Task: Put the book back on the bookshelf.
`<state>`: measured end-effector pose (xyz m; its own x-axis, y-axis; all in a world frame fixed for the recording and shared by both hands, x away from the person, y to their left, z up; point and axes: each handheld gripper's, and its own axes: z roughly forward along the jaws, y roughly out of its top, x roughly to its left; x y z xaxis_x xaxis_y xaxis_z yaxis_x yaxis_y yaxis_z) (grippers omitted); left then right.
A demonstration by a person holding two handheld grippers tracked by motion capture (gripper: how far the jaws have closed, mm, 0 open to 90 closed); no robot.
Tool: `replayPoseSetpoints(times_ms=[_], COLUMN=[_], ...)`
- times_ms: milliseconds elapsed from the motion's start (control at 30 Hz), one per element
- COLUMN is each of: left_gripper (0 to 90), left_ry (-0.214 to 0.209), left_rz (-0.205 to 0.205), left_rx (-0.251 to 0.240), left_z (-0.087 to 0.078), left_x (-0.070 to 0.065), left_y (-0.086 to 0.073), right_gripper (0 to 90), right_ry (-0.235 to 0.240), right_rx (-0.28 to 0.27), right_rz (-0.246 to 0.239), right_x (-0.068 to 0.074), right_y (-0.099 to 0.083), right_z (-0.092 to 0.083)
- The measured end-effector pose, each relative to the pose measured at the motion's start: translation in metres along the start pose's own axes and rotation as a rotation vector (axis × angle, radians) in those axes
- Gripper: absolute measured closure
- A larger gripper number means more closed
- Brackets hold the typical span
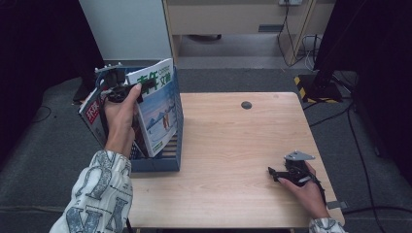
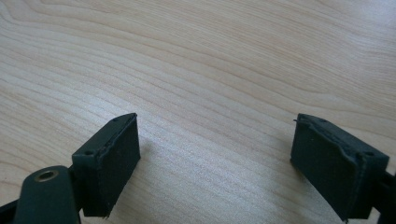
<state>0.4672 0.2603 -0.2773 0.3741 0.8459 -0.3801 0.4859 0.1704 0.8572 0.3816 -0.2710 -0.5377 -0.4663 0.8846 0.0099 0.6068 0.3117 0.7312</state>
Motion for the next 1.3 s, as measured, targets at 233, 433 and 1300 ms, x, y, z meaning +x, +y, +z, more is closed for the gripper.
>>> replayPoseSetpoints(times_ms=[233, 433, 1300], left_gripper=[72.6, 72.6, 71.6], left_ry=[0.016, 0.023, -0.024], left_rz=[0.014, 0.014, 0.033], left_rx=[0.018, 0.016, -0.092], left_z=[0.008, 0.014, 0.016], left_x=[-0.003, -0.003, 0.008], left_y=[-0.005, -0.009, -0.031], right_gripper=[15.7, 15.8, 15.6], right_ry=[0.000, -0.001, 0.002], right_rx=[0.000, 0.000, -0.001], right_rz=[0.000, -0.001, -0.002], right_x=[0.000, 0.000, 0.000], right_y=[0.000, 0.000, 0.000], right_z=[0.000, 0.000, 0.000])
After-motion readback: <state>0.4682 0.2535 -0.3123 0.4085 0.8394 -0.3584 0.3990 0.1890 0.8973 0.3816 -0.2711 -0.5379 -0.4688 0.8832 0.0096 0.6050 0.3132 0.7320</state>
